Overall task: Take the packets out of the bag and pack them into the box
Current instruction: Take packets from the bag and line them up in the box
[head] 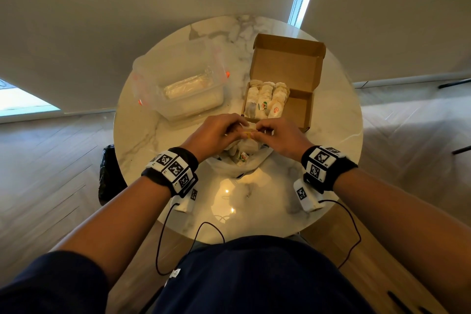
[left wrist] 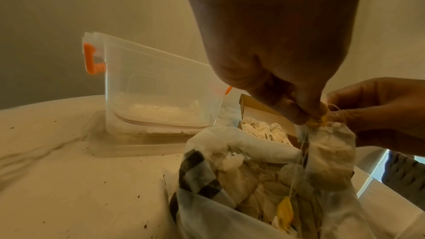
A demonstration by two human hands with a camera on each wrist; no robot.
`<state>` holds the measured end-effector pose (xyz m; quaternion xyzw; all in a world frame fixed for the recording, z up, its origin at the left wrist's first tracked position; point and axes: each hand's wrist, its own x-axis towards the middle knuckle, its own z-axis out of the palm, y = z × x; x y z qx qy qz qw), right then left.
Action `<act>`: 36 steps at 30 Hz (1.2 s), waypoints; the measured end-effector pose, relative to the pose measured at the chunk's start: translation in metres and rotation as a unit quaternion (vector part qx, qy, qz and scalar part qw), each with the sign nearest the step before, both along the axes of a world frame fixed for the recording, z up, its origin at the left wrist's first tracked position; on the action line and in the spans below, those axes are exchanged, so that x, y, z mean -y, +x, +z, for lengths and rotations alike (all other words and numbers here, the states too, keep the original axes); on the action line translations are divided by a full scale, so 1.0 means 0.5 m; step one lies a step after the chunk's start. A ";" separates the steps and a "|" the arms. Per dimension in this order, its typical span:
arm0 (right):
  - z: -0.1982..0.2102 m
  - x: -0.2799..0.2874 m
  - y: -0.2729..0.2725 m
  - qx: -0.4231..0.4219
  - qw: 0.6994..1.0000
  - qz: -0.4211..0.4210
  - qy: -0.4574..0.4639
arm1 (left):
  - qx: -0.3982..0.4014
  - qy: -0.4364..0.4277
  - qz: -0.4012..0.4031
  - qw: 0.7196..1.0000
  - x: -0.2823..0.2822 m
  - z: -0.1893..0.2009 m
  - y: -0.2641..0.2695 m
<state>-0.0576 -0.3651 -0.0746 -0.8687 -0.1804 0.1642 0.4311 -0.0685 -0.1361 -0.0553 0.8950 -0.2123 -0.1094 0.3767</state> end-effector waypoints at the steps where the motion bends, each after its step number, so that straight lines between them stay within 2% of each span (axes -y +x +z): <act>1: 0.000 0.000 0.000 0.000 1.000 0.001 0.002 | -0.004 0.006 0.007 1.000 0.001 -0.001 0.000; 7: -0.002 -0.006 0.003 -0.003 1.000 0.003 0.000 | 0.015 0.046 -0.008 0.999 0.002 -0.004 0.006; 19: -0.012 -0.029 0.007 -0.011 0.999 0.038 -0.026 | 0.035 0.039 0.011 0.999 -0.007 -0.018 0.013; 24: -0.010 -0.029 0.009 -0.010 0.999 0.030 -0.026 | 0.012 0.035 0.028 0.999 -0.009 -0.023 0.008; 28: -0.005 -0.026 0.009 -0.013 1.000 0.002 -0.017 | -0.047 0.012 0.063 0.997 -0.008 -0.027 -0.004; 32: -0.006 -0.027 0.007 -0.011 1.000 0.008 -0.009 | -0.027 0.019 0.046 0.998 -0.008 -0.028 -0.009; 36: -0.005 -0.026 0.008 -0.018 1.000 0.008 -0.010 | -0.028 0.013 0.062 0.998 -0.013 -0.025 -0.005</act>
